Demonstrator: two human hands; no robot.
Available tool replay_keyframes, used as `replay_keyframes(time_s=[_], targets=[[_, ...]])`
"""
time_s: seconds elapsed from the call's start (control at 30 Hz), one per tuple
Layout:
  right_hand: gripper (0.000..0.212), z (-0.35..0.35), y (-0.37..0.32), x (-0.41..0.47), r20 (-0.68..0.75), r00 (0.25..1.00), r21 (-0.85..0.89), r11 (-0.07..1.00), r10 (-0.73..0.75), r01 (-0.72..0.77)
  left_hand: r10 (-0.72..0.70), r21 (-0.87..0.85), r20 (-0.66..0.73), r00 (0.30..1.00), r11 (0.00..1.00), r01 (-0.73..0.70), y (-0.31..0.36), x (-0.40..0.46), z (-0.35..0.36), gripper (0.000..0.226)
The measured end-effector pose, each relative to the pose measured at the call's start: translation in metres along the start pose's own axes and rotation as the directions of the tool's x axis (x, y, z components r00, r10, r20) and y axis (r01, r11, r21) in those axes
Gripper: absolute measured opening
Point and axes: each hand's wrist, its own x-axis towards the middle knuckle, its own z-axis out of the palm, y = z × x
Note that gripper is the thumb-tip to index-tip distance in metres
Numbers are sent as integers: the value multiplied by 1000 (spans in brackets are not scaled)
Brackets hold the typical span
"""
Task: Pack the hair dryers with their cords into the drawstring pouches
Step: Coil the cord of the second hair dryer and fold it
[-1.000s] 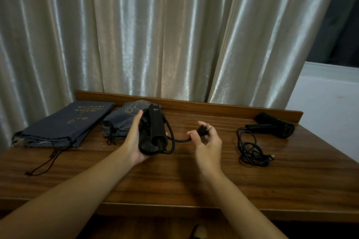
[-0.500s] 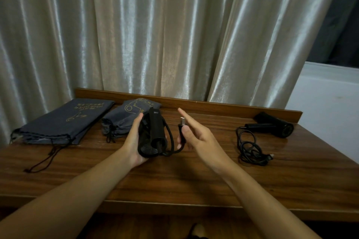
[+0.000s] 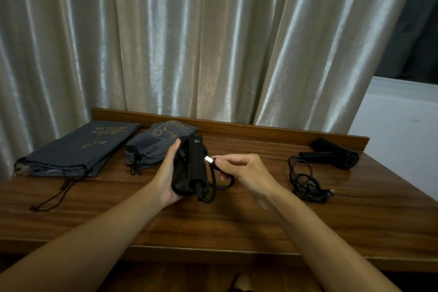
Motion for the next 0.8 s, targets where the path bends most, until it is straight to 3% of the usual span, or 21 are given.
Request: replay_keyframes(time_s=[0.13, 0.23, 0.47, 0.63, 0.8], targets=[[29, -7, -5, 2, 33, 993, -4, 993, 117, -117, 5, 39, -3, 1000, 999, -5, -5, 2, -6, 65], [32, -13, -9, 2, 75, 986, -105, 985, 148, -140, 7, 39, 3, 1000, 999, -7, -8, 5, -8, 61], [28, -15, -14, -3, 296, 950, -428, 903, 100, 39, 40, 29, -14, 999, 999, -39, -14, 7, -11, 55], [24, -14, -8, -4, 284, 957, -488, 868, 56, 94, 49, -20, -25, 999, 999, -49, -16, 6, -12, 53], [16, -19, -10, 3, 342, 927, -437, 899, 152, 14, 84, 70, -2, 996, 994, -83, -16, 3, -10, 53]])
